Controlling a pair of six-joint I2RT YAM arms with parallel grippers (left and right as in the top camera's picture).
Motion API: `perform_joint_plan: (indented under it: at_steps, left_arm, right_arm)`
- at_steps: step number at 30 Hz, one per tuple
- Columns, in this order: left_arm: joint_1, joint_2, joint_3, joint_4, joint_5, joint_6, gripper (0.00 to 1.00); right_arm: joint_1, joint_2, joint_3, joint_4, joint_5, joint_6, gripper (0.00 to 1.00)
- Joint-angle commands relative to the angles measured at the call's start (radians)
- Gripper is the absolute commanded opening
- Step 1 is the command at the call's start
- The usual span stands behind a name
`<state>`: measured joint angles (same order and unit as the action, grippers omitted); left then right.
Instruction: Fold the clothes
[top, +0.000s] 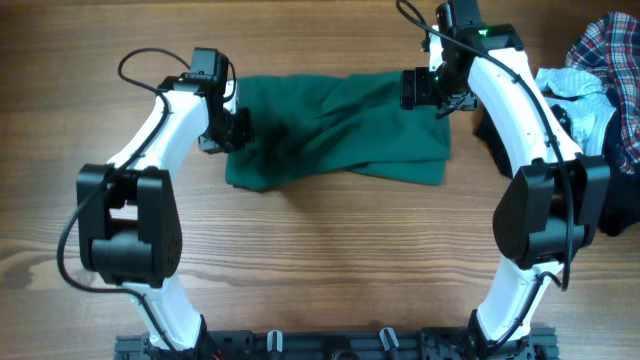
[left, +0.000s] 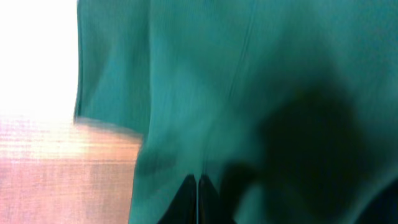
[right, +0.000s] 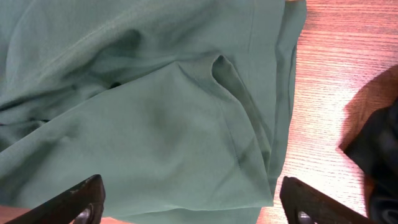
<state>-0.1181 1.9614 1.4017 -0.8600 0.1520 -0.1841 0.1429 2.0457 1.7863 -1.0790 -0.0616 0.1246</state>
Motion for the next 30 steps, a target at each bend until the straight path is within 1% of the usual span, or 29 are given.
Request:
perform_joint_plan:
  at_steps: [1,3,4,6,7,10,15,21,30]
  left_arm:
    - [-0.003,-0.116,0.011,-0.109,0.011,-0.021,0.04]
    - [-0.003,-0.132,0.011,-0.155,-0.017,-0.051,0.04]
    - [-0.003,-0.133,0.011,-0.167,-0.039,-0.071,0.07]
    - [-0.002,-0.132,0.003,-0.164,-0.077,-0.122,0.16]
    - [-0.002,-0.132,-0.011,-0.144,-0.098,-0.152,0.22]
    - [0.002,-0.130,-0.054,-0.092,-0.132,-0.221,0.34]
    - [0.030,-0.128,-0.145,-0.011,-0.135,-0.271,0.36]
    - [0.053,-0.126,-0.223,0.088,-0.094,-0.269,0.39]
    - [0.048,-0.124,-0.286,0.159,-0.069,-0.269,0.41]
  right_arm:
    - [0.000,-0.007,-0.012,0.003,0.017,-0.020,0.95]
    - [0.000,-0.007,-0.012,0.003,0.016,-0.020,0.97]
    - [0.000,-0.007,-0.012,0.003,0.016,-0.020,0.99]
    - [0.001,-0.007,-0.012,0.004,0.016,-0.020,1.00]
    - [0.001,-0.007,-0.012,0.005,0.016,-0.020,0.99]
    - [0.000,-0.007,-0.012,0.004,0.016,-0.021,1.00]
    - [0.000,-0.007,-0.012,0.005,0.016,-0.021,1.00]
    - [0.000,-0.007,-0.012,0.010,0.016,-0.028,1.00]
    - [0.000,-0.007,-0.012,0.008,0.016,-0.028,0.99]
